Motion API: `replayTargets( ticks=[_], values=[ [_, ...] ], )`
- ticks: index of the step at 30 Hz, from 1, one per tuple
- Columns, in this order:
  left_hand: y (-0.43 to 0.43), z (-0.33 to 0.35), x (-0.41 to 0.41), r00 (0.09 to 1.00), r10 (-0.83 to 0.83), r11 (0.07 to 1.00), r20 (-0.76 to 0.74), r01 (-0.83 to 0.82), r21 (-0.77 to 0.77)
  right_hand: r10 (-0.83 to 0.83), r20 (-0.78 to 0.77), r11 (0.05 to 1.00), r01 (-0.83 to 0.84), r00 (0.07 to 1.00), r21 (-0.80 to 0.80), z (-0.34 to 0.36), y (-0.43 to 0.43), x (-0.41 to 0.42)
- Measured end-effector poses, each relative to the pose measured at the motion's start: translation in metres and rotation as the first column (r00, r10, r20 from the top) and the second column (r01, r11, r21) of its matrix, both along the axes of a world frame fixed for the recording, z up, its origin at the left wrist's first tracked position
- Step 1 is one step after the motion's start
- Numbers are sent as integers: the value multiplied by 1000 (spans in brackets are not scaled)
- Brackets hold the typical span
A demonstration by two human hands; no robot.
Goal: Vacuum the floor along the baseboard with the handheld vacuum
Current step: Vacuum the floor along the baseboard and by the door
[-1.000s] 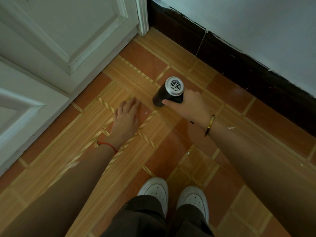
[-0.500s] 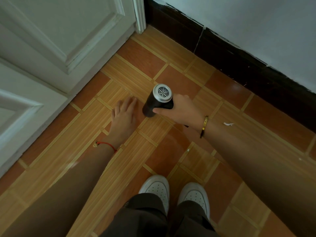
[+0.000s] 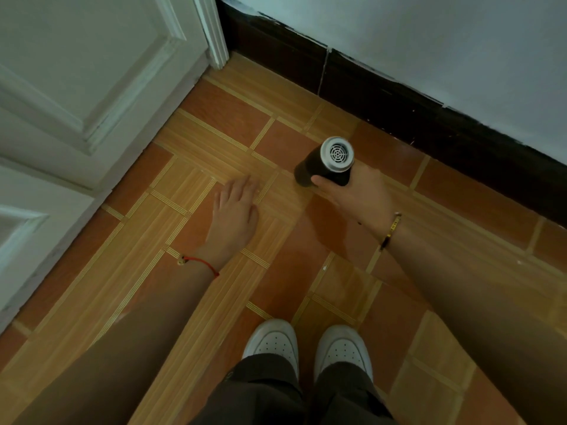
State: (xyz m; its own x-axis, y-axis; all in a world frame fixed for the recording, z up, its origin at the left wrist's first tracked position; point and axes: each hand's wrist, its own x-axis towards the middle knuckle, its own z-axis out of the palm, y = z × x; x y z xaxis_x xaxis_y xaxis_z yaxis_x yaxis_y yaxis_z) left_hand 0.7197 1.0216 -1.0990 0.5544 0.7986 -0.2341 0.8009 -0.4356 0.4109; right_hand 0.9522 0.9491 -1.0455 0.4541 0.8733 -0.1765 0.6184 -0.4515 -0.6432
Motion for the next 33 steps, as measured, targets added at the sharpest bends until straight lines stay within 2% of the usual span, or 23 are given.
replayTargets(
  ticks=[2,7,11,14,19,24,27,30,33],
  values=[
    [-1,-1,11,999,-51,999,11,51,-13,-28,14,1000,28,1000,-1,2,-8,11],
    [-8,-2,37,987,-159,987,30,160,-6,57,-76,994,-64,995,-84,8,-27,22],
    [-13,-1,52,977,-209,978,32,210,-15,-64,71,997,66,995,-26,6,-43,36],
    [-17,-3,58,965,-263,965,-22,263,-8,-125,80,991,129,989,-44,9,-57,47],
    [-18,-16,59,937,-318,946,-145,324,16,-33,-51,989,25,998,-148,18,-72,57],
    [-21,-34,55,916,-343,937,-207,350,-1,-2,13,991,3,1000,-134,18,-84,61],
    [-21,-36,54,913,-339,938,-226,346,-10,16,-44,983,-23,999,-181,21,-88,59],
    [-23,-34,57,901,-337,939,-272,342,-30,25,-4,988,-26,1000,-153,20,-90,58],
    [-24,-33,58,888,-344,936,-305,352,-32,105,-77,972,-119,991,-205,25,-89,53]
  ],
)
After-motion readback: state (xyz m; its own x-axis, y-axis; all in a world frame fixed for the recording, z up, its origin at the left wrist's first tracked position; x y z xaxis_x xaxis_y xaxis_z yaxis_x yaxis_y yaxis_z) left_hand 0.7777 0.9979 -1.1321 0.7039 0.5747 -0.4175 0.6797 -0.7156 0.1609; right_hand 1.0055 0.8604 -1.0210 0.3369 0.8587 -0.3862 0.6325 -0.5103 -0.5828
